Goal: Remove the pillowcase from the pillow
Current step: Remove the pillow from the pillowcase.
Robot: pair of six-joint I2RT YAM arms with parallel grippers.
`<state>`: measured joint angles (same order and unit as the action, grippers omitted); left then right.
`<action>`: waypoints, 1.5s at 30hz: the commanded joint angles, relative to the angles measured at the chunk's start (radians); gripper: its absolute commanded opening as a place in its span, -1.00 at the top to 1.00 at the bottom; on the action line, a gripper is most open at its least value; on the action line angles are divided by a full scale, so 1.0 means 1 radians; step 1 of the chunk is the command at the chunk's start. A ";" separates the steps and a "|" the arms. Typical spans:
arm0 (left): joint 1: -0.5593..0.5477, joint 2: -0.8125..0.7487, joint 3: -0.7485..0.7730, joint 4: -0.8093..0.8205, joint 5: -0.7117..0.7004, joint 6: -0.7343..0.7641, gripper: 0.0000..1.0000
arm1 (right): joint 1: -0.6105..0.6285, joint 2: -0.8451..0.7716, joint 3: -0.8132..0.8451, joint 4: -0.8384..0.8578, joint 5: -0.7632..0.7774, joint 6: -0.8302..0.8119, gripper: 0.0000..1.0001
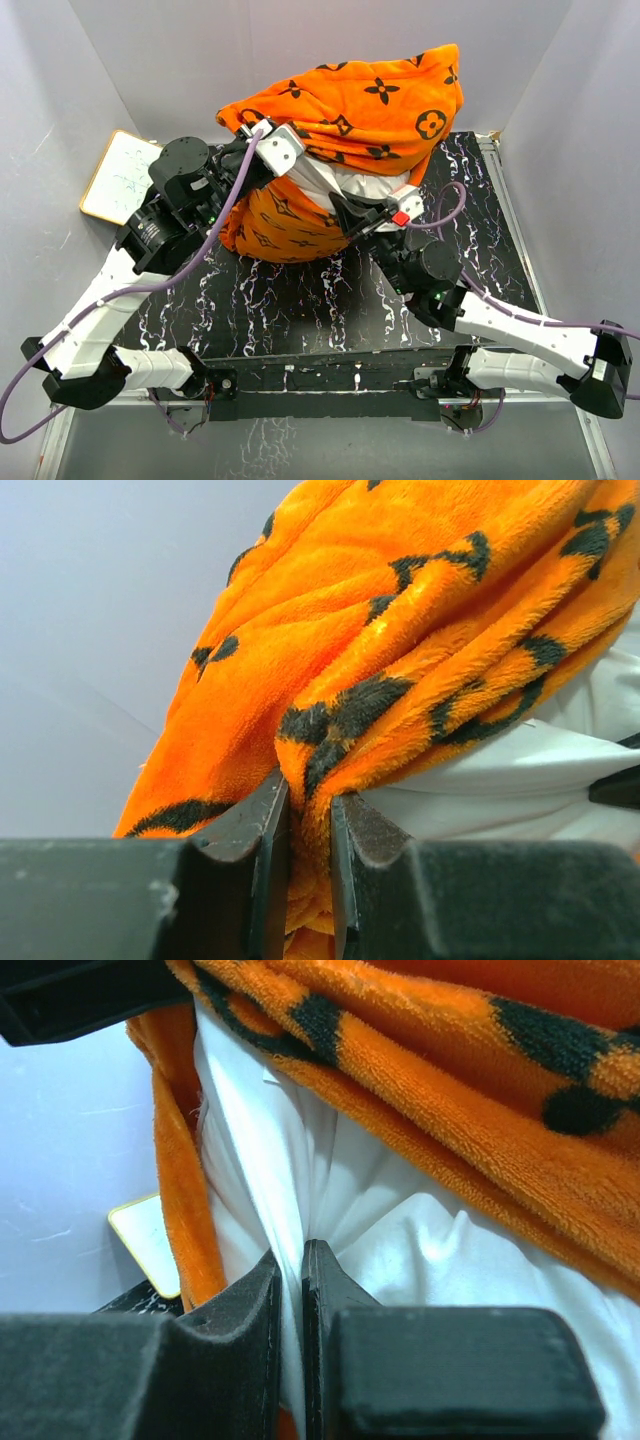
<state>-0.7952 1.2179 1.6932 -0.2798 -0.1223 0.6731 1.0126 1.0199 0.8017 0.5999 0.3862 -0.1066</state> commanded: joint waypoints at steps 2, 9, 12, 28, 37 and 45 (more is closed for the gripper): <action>0.057 -0.058 0.114 0.429 -0.319 0.014 0.95 | 0.052 -0.041 -0.115 -0.368 0.120 -0.008 0.84; 0.057 -0.019 0.095 0.620 -0.307 0.091 0.94 | 0.200 -0.022 -0.119 -0.416 0.177 -0.017 0.84; 0.057 0.016 0.200 0.388 -0.255 0.005 1.00 | 0.216 -0.021 -0.112 -0.420 0.194 -0.009 0.84; 0.057 0.083 0.408 -0.376 0.115 -0.393 1.00 | 0.348 0.046 0.456 -0.437 0.182 -0.228 -0.34; 0.057 0.110 0.429 -0.411 0.210 -0.457 1.00 | 0.346 0.195 0.591 -0.453 0.229 -0.259 -0.51; 0.057 0.118 0.449 -0.414 0.241 -0.477 1.00 | 0.223 0.246 0.609 -0.372 0.383 -0.298 -0.58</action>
<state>-0.7349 1.3468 2.0953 -0.7357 0.0685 0.2543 1.3003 1.2804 1.3655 0.1329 0.6502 -0.3618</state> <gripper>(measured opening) 0.139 0.781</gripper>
